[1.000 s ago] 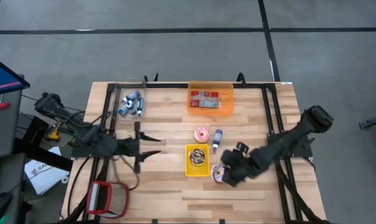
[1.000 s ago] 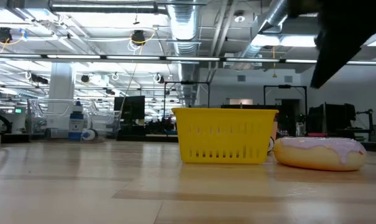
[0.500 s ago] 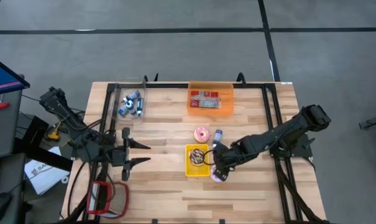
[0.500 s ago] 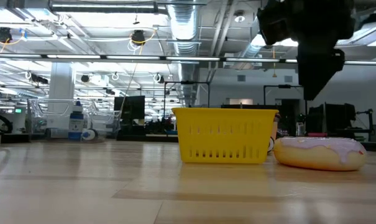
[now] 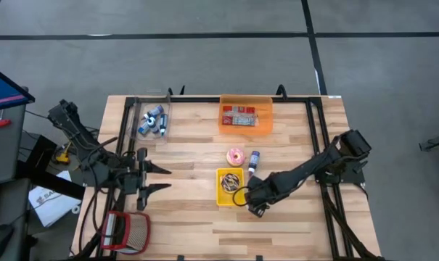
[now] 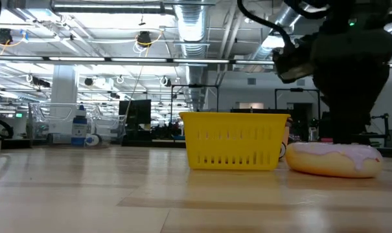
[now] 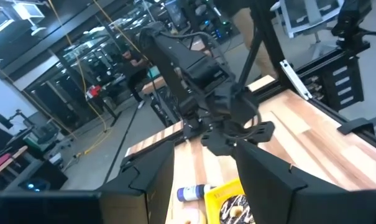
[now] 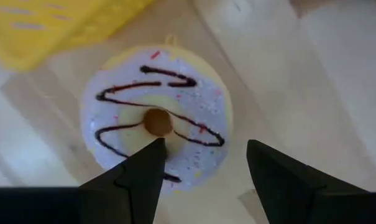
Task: Pick & Place Food Item
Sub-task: Put the purple donut into the yellow bin
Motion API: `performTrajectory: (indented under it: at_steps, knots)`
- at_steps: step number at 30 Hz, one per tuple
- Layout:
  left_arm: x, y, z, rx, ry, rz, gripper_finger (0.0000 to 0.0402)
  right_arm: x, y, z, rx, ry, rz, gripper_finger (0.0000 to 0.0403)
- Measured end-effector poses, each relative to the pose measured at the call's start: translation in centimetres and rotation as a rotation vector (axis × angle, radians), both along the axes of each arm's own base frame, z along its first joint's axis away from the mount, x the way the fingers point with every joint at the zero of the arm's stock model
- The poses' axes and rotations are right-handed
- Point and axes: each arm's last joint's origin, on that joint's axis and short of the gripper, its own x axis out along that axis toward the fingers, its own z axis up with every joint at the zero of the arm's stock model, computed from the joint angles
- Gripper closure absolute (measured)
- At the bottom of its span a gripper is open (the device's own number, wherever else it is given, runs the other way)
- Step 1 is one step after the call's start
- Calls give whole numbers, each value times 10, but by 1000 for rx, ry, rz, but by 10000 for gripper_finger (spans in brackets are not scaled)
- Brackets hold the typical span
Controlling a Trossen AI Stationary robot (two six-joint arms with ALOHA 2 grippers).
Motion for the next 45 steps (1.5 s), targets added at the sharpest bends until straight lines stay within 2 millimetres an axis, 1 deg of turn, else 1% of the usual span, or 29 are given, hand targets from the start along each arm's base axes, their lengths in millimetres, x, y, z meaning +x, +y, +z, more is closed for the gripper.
performTrajectory:
  at_steps: [13, 20, 45]
  knots:
    - [0, 0, 0, -9, -1, 1, 236, 6, 0, -1, -9, -52, 5, 183]
    - [0, 0, 0, -10, -1, 1, 236, 7, -3, -1, -14, -52, 10, 183]
    - [0, 0, 0, -10, -1, 1, 236, 8, -3, -3, -16, -49, 28, 184]
